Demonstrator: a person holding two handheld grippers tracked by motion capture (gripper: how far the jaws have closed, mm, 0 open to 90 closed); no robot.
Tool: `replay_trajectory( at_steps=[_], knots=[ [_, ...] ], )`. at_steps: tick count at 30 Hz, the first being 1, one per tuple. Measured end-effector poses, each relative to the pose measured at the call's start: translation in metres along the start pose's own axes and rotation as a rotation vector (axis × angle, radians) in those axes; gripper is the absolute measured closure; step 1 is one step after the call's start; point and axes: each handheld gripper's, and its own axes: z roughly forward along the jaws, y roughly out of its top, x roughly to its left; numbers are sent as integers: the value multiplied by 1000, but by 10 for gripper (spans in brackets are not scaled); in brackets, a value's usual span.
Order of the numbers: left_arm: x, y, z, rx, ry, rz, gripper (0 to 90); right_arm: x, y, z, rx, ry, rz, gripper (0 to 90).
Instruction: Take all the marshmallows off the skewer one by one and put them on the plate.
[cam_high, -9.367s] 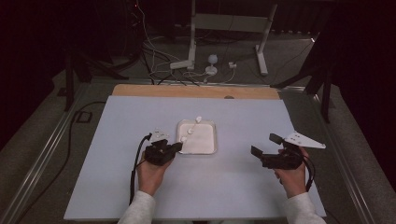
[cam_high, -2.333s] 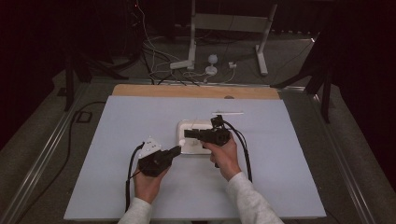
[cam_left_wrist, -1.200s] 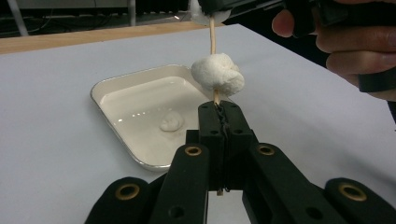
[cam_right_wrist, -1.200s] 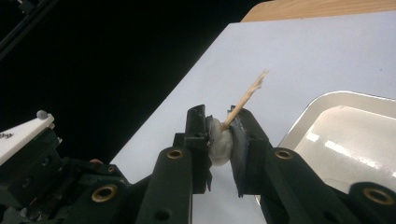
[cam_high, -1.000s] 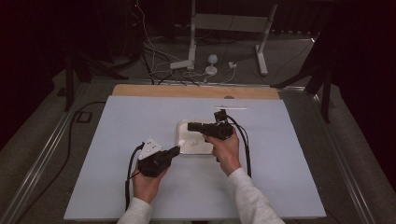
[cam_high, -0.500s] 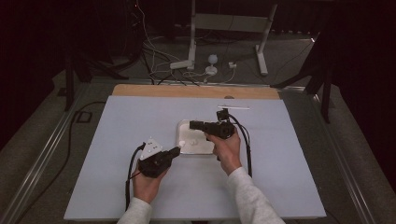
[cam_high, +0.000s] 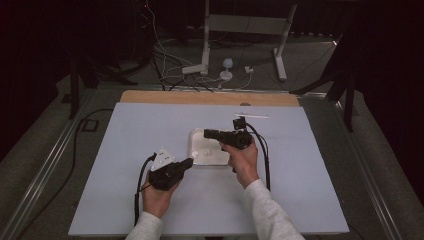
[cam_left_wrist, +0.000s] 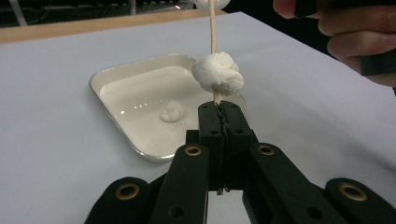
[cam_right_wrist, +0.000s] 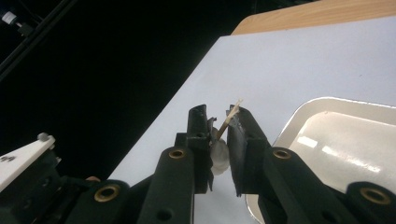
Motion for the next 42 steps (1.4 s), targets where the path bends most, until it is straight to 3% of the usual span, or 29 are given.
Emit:
replay_trajectory(
  at_steps=[6,9,12,17,26,29,42],
  knots=[
    [-1,1,-1,-7,6,-4,900,-3,-4,0,4,3,11,729],
    [-3,3,-1,-24,-3,-2,900,-4,-8,6,44,47,38,624],
    [-5,3,-1,-24,-5,10,900,0,-13,15,87,69,28,690],
    [-1,2,-2,-27,-21,2,900,1,-13,16,72,89,68,762],
    [-3,2,-2,-24,-30,33,900,-3,-4,3,22,51,72,780],
    [-5,2,-2,-18,-30,47,900,-4,1,0,21,33,52,779],
    [-3,4,-6,-28,-28,52,900,-3,9,-1,-7,14,42,784]
  ],
)
